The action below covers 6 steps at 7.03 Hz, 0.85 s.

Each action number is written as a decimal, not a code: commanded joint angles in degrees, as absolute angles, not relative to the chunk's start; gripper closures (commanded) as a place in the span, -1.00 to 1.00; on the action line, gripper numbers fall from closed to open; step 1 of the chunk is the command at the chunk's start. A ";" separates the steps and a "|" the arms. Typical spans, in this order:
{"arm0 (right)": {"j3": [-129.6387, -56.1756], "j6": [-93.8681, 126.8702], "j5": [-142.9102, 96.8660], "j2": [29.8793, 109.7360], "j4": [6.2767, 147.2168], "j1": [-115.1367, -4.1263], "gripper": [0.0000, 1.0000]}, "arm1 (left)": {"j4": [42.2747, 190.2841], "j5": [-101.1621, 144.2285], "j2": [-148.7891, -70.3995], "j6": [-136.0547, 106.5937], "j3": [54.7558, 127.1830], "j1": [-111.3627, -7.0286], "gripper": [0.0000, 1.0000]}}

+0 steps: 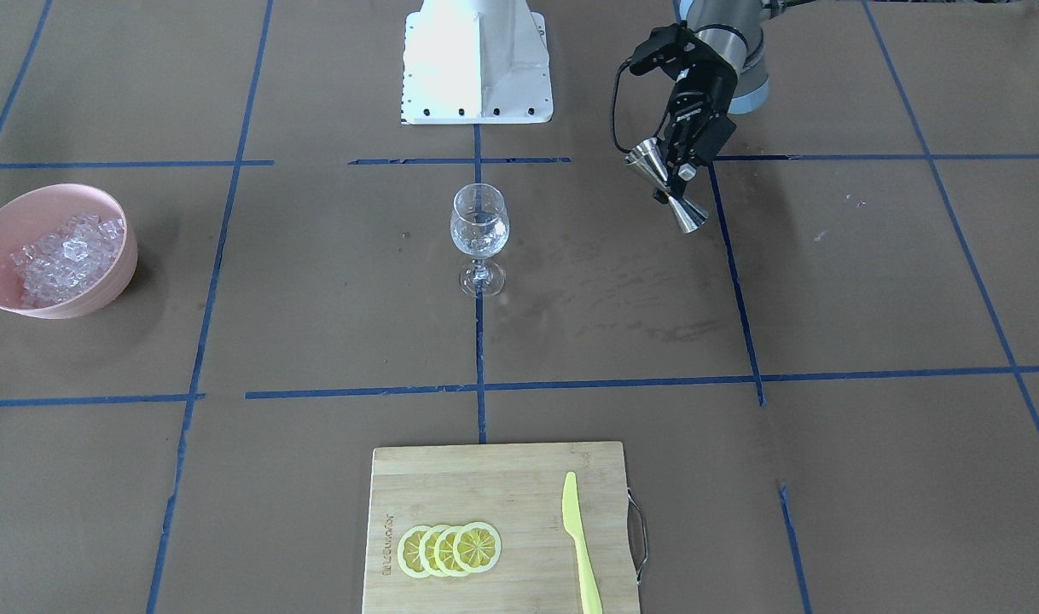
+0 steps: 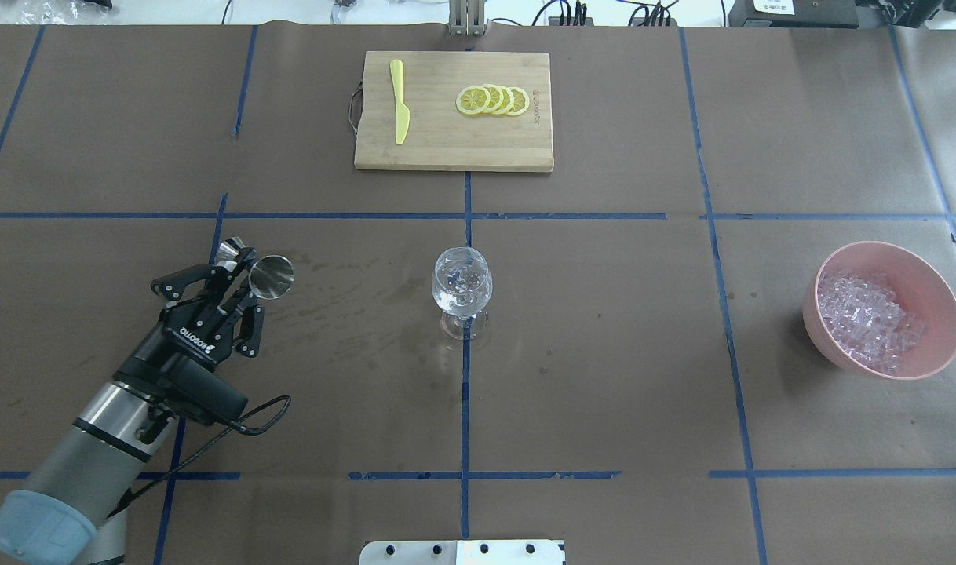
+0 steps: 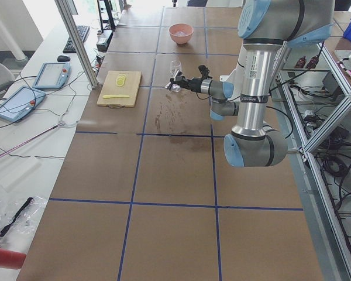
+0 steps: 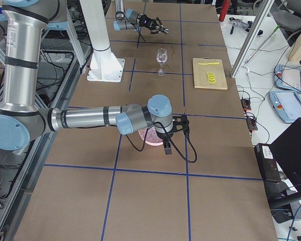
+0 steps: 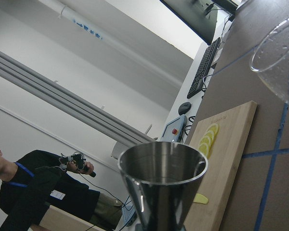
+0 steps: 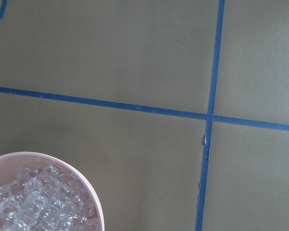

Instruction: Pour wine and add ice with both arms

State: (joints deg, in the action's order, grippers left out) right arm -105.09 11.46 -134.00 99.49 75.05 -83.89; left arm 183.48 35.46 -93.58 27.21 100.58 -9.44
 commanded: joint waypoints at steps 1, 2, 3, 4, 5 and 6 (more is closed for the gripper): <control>-105.12 11.43 -134.03 99.49 75.06 -83.93 -1.00 | 191.13 41.19 -83.54 12.30 100.63 -9.49 1.00; -105.12 11.43 -134.03 99.49 74.97 -83.85 -1.00 | 193.60 43.05 -79.67 4.30 100.63 -9.49 1.00; -105.20 11.43 -134.03 99.58 74.97 -83.85 -1.00 | 194.14 45.24 -77.11 -4.92 100.63 -9.49 1.00; -105.29 11.43 -134.03 99.58 74.97 -83.93 -1.00 | 194.06 45.35 -76.30 -10.40 100.03 -9.58 1.00; -105.29 11.43 -134.03 99.58 74.97 -83.85 -1.00 | 193.71 45.35 -75.85 -17.42 98.89 -9.58 1.00; -105.38 11.43 -134.03 99.58 74.97 -83.93 -1.00 | 193.54 45.44 -75.41 -24.28 97.75 -9.58 1.00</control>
State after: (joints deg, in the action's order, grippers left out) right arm -105.30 11.43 -134.03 99.58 74.97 -83.89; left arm 193.73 45.26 -76.10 -16.07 99.00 -9.56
